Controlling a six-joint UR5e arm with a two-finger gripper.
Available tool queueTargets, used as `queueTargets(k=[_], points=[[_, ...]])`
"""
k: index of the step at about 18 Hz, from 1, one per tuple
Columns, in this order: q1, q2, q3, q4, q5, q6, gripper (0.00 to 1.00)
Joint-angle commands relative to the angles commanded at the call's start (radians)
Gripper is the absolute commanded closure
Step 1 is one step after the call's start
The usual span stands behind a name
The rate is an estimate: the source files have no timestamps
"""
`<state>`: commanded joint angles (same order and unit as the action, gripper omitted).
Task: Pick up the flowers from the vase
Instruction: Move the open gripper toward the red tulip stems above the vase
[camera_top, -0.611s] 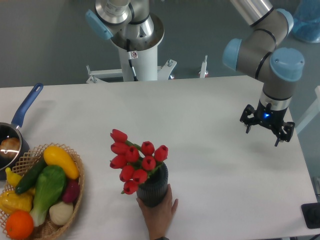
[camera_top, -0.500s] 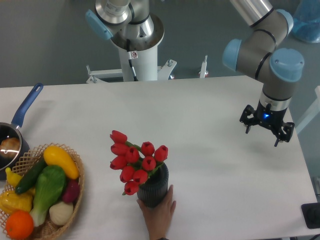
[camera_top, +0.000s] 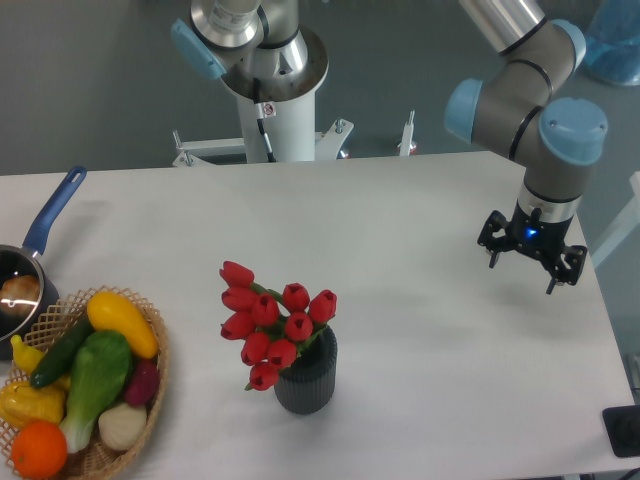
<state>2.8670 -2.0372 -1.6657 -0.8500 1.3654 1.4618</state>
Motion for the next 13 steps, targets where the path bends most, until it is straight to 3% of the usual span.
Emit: queueTargets(k=[2, 6, 11, 13], points=[[-0.009, 0.008, -0.064, 0.022, -0.006, 0.006, 0.00], [-0.064, 0.041, -0.104, 0.022, -0.054, -0.003, 0.00], [-0.064, 0.152, -0.193, 0.020, -0.202, 0.008, 0.00], [-0.063, 0.175, -0.200, 0.016, -0.332, 0.008, 0.00]])
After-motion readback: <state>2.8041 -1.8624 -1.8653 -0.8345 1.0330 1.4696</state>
